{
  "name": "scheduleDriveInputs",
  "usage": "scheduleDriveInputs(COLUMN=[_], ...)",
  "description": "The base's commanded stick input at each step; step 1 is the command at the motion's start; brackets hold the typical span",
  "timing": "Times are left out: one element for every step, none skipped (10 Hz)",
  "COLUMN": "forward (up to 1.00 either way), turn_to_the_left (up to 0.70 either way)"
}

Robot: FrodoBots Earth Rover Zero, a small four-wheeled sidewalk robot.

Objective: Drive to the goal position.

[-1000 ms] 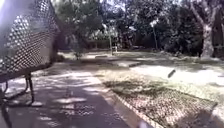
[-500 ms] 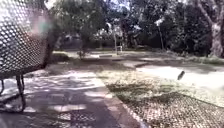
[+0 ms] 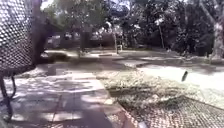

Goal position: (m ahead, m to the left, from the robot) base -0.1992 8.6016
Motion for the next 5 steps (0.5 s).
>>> scheduleDriveInputs(forward=[0.5, 0.5, 0.5, 0.5, 0.5], turn_to_the_left=[0.5, 0.5, 0.48, 0.03, 0.0])
